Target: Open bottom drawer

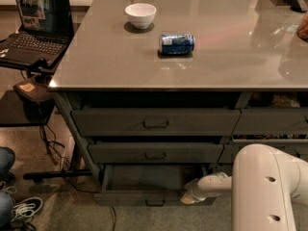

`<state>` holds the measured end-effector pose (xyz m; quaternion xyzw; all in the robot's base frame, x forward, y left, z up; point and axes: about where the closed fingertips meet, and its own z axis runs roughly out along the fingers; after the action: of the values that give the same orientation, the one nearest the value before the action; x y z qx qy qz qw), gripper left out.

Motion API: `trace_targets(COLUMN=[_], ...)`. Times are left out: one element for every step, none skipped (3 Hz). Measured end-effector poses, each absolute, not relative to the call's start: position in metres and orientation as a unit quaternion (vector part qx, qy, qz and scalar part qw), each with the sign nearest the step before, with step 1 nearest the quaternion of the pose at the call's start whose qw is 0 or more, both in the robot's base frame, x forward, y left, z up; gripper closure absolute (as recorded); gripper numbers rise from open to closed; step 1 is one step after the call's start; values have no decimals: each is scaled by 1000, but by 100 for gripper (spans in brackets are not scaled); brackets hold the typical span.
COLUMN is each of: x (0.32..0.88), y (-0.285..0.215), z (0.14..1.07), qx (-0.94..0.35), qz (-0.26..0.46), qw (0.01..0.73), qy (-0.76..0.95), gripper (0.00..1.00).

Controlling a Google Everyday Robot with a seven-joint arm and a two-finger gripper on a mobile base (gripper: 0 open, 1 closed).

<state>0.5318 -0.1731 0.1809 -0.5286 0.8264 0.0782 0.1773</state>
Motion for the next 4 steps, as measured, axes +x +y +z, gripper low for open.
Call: trace_targets(x=[514, 515, 498, 483], y=[-179, -178, -185, -192], z=[177, 180, 177, 172], qx=[-524, -524, -517, -509], qz=[78, 78, 78, 80], qw=[184, 184, 191, 183], qy=[828, 828, 831, 837], gripper=[100, 100, 100, 100])
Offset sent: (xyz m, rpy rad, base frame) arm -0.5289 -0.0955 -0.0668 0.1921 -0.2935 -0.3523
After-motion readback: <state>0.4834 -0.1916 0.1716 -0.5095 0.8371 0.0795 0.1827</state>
